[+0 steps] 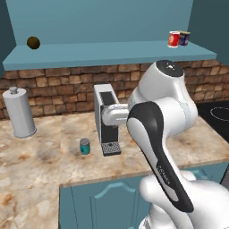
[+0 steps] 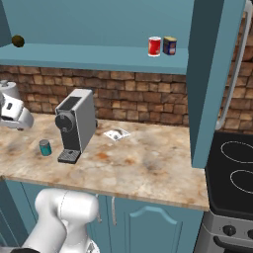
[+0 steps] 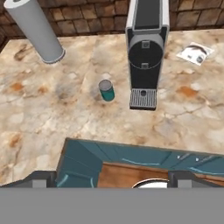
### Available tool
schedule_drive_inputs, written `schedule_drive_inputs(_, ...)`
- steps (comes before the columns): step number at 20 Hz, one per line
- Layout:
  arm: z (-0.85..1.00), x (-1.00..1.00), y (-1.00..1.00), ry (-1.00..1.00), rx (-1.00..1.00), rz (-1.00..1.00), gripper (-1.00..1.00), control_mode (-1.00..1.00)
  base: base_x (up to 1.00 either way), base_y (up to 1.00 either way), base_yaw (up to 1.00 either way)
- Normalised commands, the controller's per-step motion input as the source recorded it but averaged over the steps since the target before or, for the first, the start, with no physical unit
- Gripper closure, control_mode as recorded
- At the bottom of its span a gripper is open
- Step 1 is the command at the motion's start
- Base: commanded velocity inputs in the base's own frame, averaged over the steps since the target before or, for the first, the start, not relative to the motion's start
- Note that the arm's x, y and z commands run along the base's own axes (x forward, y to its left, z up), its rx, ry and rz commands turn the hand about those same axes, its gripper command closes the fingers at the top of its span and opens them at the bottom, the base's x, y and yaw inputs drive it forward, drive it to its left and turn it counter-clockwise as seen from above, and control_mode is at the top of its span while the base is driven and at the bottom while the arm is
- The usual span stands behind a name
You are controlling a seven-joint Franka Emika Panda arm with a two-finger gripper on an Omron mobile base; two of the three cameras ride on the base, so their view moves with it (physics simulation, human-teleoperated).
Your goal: Pick the cans from the counter and place them in their designated side in the cabinet.
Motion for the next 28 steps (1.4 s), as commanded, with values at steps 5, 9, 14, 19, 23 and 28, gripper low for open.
schedule_drive_inputs(5,-0.01,0.20,0.33,0.01,0.04,0.06,-1.00,-1.00,0.00,0.00,0.00)
schedule_drive_inputs(9,-0.10,0.22,0.34,0.00,0.00,0.07,-1.00,-1.00,0.00,0.00,0.00)
schedule_drive_inputs(14,-0.16,0.18,0.12,0.00,-0.02,0.06,-1.00,-1.00,0.00,0.00,0.00)
schedule_drive_inputs(19,-0.14,0.16,0.02,0.00,-0.08,0.02,-1.00,-1.00,0.00,0.00,0.00)
schedule_drive_inputs(23,-0.13,0.18,0.00,0.00,-0.04,0.01,-1.00,-1.00,0.00,0.00,0.00)
schedule_drive_inputs(28,-0.18,0.22,0.00,-0.01,0.00,0.04,-1.00,-1.00,0.00,0.00,0.00)
